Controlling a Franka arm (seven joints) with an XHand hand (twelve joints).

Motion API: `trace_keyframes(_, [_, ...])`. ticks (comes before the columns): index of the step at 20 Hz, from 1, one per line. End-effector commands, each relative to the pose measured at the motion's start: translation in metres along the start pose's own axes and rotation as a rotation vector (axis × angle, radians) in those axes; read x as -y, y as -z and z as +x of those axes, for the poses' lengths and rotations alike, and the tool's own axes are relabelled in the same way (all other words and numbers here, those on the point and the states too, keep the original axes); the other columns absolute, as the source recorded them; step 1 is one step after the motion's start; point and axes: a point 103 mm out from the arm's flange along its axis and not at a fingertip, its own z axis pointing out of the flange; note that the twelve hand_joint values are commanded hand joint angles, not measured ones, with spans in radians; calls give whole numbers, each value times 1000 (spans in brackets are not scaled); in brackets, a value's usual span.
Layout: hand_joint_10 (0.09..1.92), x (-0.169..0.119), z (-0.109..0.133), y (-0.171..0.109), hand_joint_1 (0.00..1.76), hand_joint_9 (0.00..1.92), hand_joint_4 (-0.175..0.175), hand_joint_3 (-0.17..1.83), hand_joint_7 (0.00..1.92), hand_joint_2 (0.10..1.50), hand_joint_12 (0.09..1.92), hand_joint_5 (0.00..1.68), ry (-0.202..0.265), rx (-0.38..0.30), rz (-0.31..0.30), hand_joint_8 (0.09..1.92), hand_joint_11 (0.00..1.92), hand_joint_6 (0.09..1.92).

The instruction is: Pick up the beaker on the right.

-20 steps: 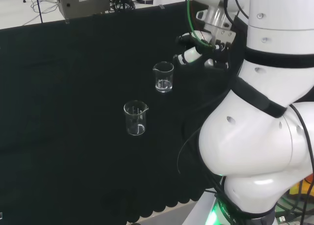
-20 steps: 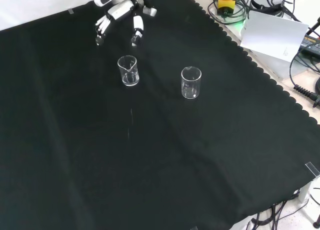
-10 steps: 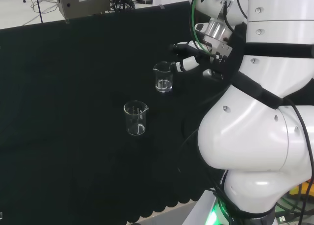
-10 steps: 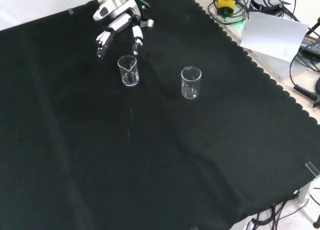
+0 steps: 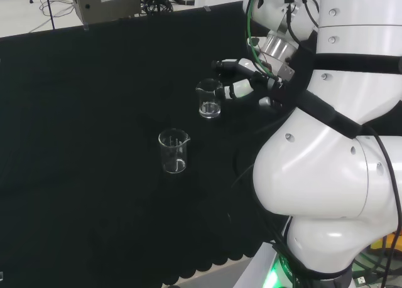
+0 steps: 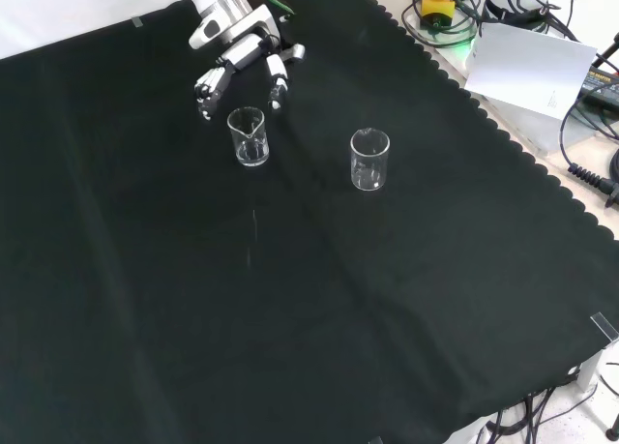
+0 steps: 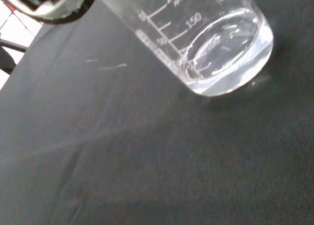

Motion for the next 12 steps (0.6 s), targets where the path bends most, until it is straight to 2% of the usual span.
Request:
trace_keyframes(1, [641, -1, 1, -13, 793, 342, -7, 591, 183, 519, 1375, 360, 11, 1, 8, 615, 0, 87])
trace_keyframes(5, [620, -7, 1, -19, 871, 300, -5, 604, 154, 519, 1339, 340, 4, -3, -22, 600, 0, 87])
trace_keyframes(12, [616, -17, -3, -24, 899, 289, -5, 625, 138, 512, 1319, 334, -6, -38, -92, 593, 0, 87])
